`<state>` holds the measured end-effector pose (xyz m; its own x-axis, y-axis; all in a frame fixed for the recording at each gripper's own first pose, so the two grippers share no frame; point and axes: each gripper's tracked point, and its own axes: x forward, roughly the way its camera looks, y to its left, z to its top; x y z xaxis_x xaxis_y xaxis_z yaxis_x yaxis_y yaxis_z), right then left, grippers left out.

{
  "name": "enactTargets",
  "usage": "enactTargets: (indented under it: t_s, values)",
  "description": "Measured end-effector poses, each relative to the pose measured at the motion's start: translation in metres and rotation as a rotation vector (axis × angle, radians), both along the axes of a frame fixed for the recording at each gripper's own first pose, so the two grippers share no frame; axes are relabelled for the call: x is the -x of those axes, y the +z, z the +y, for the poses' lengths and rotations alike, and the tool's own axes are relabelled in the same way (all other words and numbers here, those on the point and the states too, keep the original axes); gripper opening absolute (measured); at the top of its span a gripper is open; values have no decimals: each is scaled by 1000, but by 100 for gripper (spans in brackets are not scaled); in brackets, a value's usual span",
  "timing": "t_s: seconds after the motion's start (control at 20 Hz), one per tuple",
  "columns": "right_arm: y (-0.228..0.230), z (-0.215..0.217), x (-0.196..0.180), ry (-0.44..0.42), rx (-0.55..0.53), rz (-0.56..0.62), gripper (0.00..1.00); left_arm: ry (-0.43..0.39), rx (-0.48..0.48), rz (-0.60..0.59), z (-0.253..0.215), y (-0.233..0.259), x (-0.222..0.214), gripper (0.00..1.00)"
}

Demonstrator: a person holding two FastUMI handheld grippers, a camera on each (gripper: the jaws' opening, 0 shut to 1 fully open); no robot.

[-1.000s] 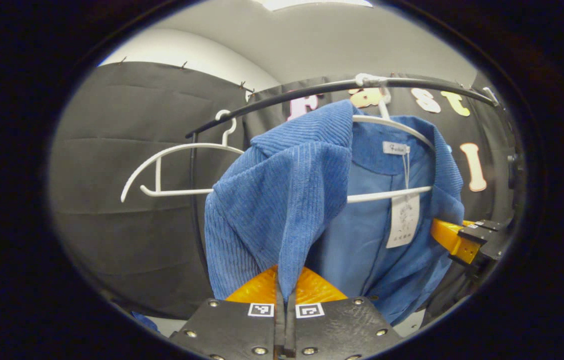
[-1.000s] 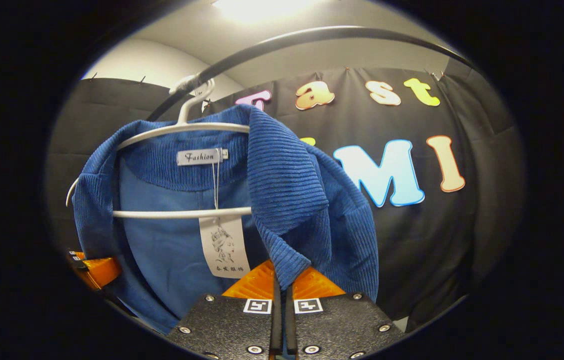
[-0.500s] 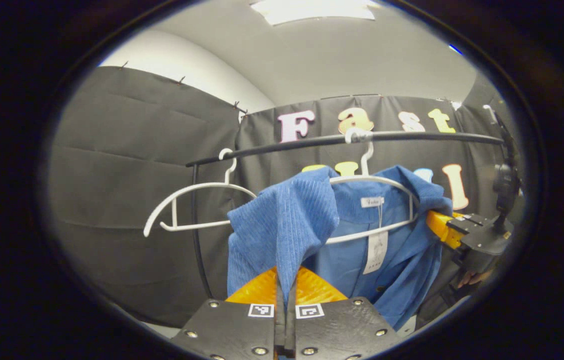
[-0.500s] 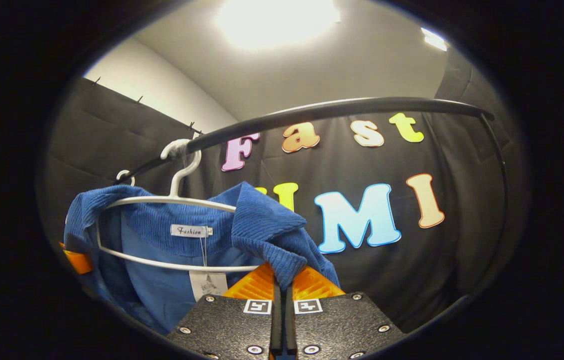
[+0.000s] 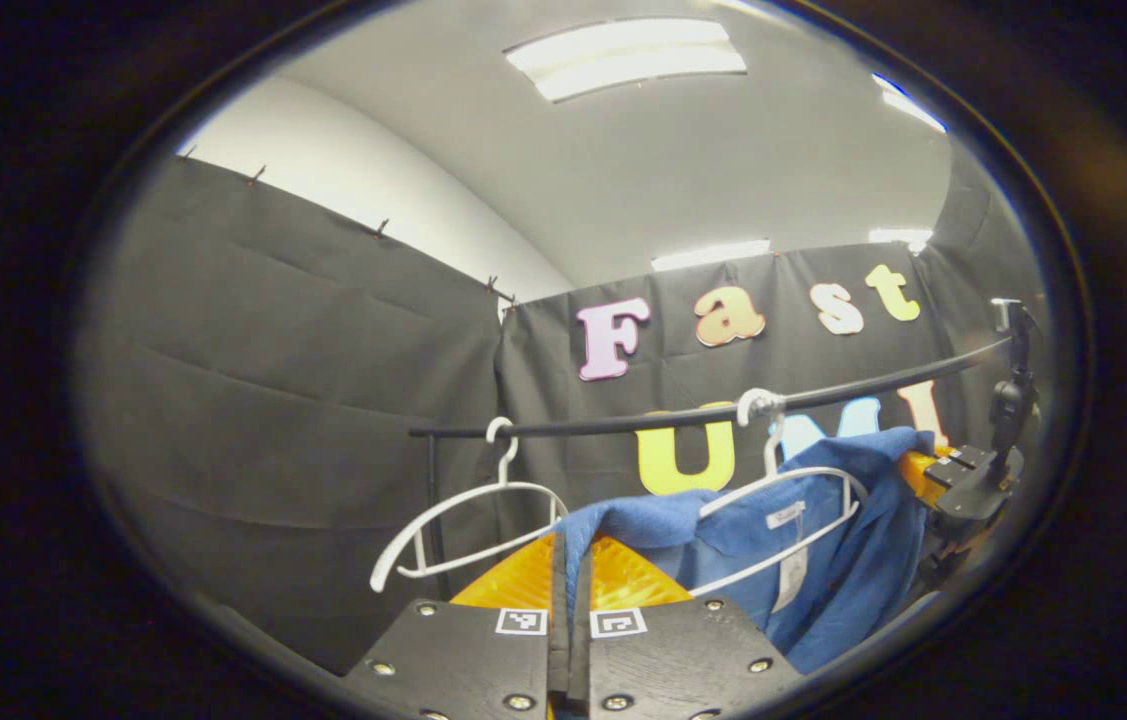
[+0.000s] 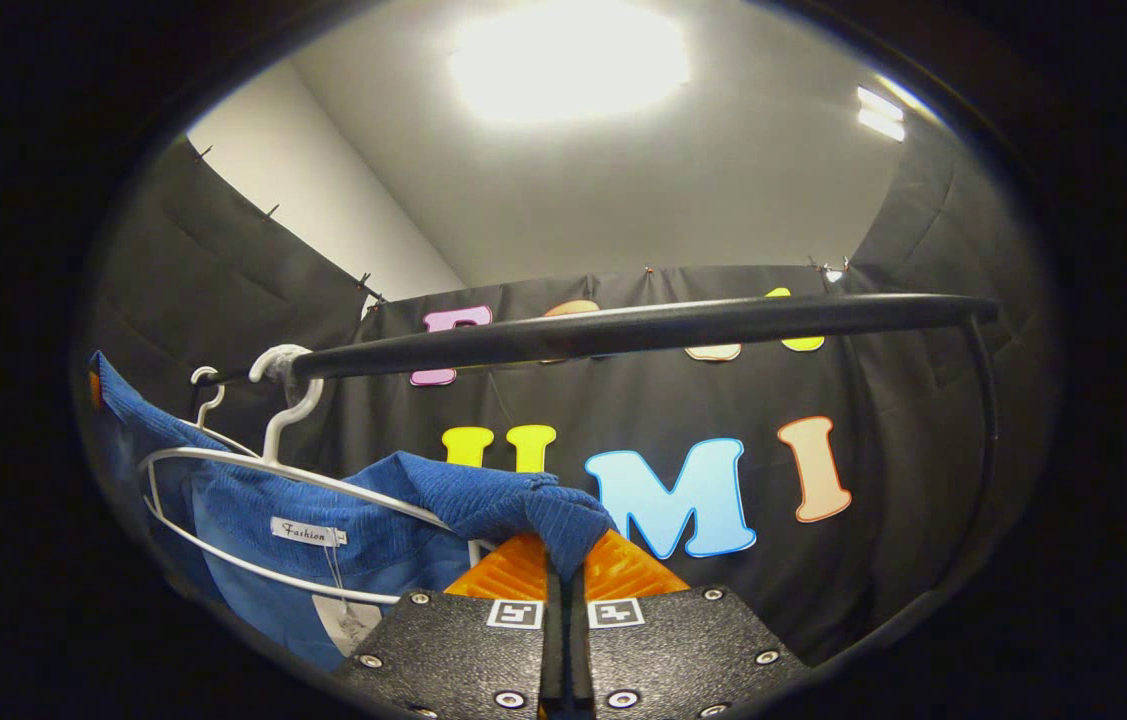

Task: Grasp the clothes on the hanger with both hands and then place them into the laundry hamper below.

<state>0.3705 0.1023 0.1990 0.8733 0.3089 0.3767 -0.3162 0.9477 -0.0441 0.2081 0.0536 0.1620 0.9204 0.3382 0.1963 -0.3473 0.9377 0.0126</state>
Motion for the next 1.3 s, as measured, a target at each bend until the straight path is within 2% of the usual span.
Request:
enactTargets:
  t_s: [0.05, 0.15, 0.2, 0.3, 0.35, 0.45, 0.5, 0.7, 0.75, 0.8, 0.95, 1.0, 1.05, 1.3]
  values:
    - [3, -3, -5, -8, 1, -6, 2, -1, -3, 2, 1, 2, -1, 5]
    - [1, -10, -8, -14, -3, -9, 2, -7, 6, 21, 2, -5, -2, 1]
    - [3, -12, -7, -16, -4, -13, 2, -13, 12, 27, 4, -8, -4, 5]
    - [1, -14, -7, -19, 3, -21, 2, -13, -1, 39, 9, -10, -5, 5]
    - [-1, -16, -8, -21, 10, -22, 2, -6, -24, 44, 14, -9, -7, 0]
    - [-6, -18, -16, -28, 24, -17, 2, 13, -92, 28, 23, 5, -11, 0]
    - [-10, -19, -20, -28, 30, -9, 2, 21, -117, 36, 27, 7, -14, 5]
    - [-17, -20, -26, -29, 58, -11, 2, 50, -177, 64, 43, 10, -21, 5]
    - [-17, -20, -28, -32, 67, -17, 2, 49, -188, 74, 45, 15, -24, 0]
    - [-19, -21, -30, -35, 76, -22, 2, 52, -206, 78, 51, 22, -30, 5]
    - [-22, -17, -30, -21, 98, -34, 2, 90, -317, 79, 73, 55, -36, 0]
    - [-23, -15, -29, -13, 107, -41, 2, 93, -341, 78, 75, 64, -36, 5]
    - [-23, -15, -28, -12, 120, -54, 2, 97, -364, 75, 74, 72, -37, 0]
    - [-29, -11, -31, -4, 114, -54, 2, 141, -478, 99, 80, 73, -42, 5]
